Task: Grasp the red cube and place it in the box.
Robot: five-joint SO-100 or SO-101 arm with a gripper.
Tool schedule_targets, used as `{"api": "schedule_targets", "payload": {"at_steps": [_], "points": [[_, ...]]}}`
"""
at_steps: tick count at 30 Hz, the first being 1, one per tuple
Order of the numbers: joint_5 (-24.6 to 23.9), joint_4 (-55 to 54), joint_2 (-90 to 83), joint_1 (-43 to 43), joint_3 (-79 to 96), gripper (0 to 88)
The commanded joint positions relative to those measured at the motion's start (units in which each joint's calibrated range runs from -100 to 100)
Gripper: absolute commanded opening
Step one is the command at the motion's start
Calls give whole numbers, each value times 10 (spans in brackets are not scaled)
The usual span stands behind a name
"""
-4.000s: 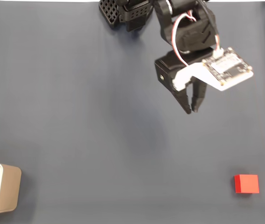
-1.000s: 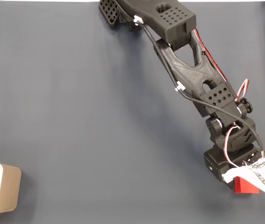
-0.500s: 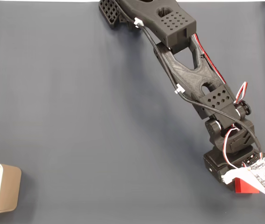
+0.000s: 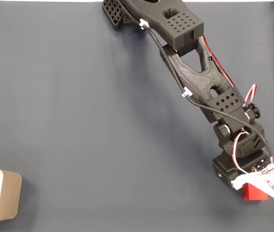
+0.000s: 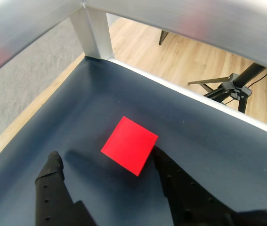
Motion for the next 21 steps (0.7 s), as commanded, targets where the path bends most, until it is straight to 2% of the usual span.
{"api": "schedule_targets", "payload": {"at_steps": [1,21], "points": [[-4,-11,-12,-11,-33,423],[-4,-12,-15,-22,-40,422]]}}
